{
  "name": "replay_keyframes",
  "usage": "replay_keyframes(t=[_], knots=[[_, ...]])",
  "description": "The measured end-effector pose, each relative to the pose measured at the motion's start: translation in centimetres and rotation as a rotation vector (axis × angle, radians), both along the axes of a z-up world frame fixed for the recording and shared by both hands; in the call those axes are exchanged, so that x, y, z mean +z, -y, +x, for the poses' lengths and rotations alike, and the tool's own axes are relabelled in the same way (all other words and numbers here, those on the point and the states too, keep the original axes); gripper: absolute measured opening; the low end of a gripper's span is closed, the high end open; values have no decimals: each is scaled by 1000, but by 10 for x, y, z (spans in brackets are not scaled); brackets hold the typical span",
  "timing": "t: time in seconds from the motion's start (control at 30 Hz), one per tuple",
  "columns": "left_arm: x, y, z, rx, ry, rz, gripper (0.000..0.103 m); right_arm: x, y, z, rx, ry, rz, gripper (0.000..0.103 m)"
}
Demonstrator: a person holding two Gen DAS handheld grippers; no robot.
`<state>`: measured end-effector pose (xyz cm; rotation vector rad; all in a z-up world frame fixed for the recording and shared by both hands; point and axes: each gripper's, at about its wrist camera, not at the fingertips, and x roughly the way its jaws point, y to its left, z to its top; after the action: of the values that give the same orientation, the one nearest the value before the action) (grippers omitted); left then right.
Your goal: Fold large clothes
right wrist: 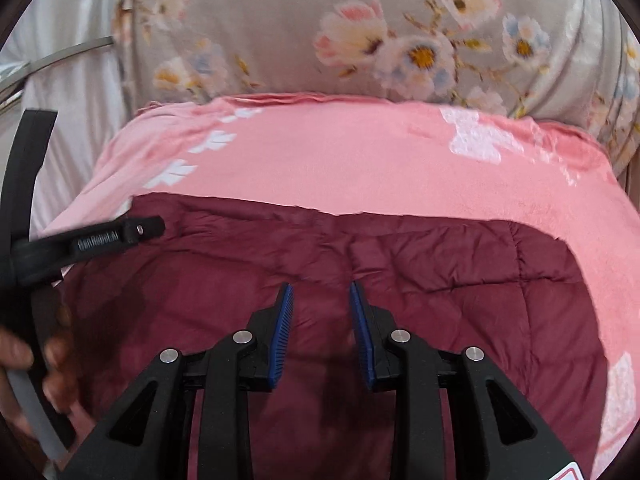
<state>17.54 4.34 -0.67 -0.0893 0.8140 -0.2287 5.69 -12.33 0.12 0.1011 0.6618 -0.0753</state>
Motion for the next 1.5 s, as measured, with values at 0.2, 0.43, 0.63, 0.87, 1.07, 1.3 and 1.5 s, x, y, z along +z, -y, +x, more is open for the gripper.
replay_keyframes(t=[0.2, 0.43, 0.63, 0.87, 1.07, 1.3, 1.5], knots=[[10, -95, -33, 120, -74, -41, 72, -5, -39, -35, 53, -22, 76, 28], [-21, -162, -59, 210, -184, -119, 72, -20, -66, -59, 49, -60, 78, 28], [-49, -175, -70, 186, -275, -281, 77, -33, -74, -64, 26, -87, 26, 28], [-53, -162, -69, 161, -272, -309, 82, -51, -85, -64, 23, -106, -56, 30], [-50, -143, -62, 127, -259, -289, 64, -56, -92, -63, 27, -95, -126, 31], [-16, -125, -68, 66, -193, -273, 21, -45, -90, -85, 12, -46, -118, 23], [27, -109, -87, -15, -94, -285, 15, -46, -98, -96, 12, -32, -183, 13]])
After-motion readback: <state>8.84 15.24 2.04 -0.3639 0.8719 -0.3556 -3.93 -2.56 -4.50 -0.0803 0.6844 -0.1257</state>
